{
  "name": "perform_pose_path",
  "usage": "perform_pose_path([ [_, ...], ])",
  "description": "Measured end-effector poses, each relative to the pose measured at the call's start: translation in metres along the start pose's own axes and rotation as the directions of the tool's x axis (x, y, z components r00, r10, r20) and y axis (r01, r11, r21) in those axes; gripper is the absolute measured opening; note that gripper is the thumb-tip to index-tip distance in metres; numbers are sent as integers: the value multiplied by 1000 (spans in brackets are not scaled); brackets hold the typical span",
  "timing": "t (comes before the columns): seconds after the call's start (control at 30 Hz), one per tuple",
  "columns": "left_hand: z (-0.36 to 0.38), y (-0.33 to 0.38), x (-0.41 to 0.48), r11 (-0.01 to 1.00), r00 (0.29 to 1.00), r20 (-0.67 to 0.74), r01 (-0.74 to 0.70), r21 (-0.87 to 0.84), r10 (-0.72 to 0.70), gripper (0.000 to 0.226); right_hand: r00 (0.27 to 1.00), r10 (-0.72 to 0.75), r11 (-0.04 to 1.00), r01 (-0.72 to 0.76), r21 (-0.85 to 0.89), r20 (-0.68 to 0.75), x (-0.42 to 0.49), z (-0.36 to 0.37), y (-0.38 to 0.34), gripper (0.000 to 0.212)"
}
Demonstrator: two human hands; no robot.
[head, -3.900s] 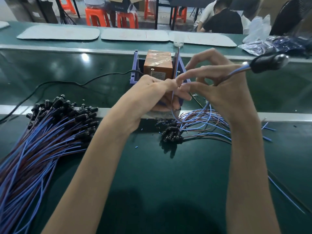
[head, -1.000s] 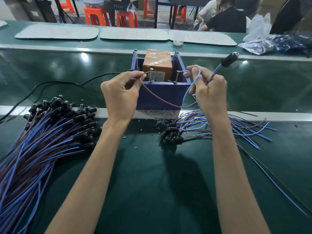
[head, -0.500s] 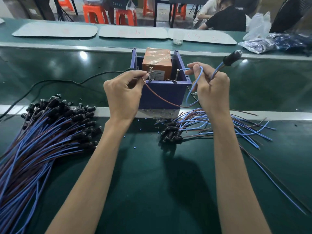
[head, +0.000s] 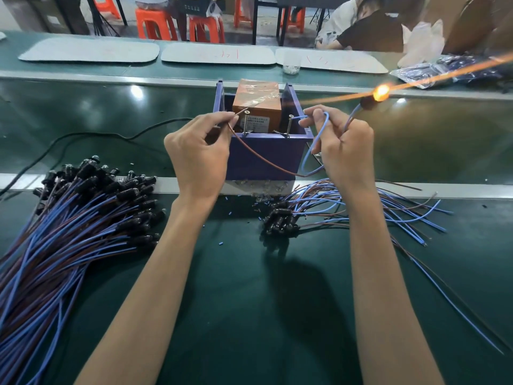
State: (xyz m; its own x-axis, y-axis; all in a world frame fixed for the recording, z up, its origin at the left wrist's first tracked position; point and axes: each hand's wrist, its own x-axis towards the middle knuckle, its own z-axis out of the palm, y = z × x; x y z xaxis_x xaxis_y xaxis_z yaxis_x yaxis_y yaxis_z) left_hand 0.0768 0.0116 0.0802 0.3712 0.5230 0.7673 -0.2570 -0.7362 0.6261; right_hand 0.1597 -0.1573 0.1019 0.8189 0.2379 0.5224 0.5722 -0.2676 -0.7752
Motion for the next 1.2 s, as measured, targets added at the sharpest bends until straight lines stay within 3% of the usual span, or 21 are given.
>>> perform_pose_path([
  [0.63, -2, 1, 1, 1000, 999, -46, -9, 10, 9, 12, 1000, 7, 1000, -6, 12, -18, 0, 0, 0, 22],
  [1.03, 0, -3, -1, 999, 999, 7, 31, 44, -32, 11, 1000, 7, 1000, -7, -3, -16, 1, 2, 2, 22],
  [1.2, -1, 0, -1, 1000, 999, -35, 12, -24, -13, 11, 1000, 5, 1000, -5, 3, -17, 0, 2, 1, 22],
])
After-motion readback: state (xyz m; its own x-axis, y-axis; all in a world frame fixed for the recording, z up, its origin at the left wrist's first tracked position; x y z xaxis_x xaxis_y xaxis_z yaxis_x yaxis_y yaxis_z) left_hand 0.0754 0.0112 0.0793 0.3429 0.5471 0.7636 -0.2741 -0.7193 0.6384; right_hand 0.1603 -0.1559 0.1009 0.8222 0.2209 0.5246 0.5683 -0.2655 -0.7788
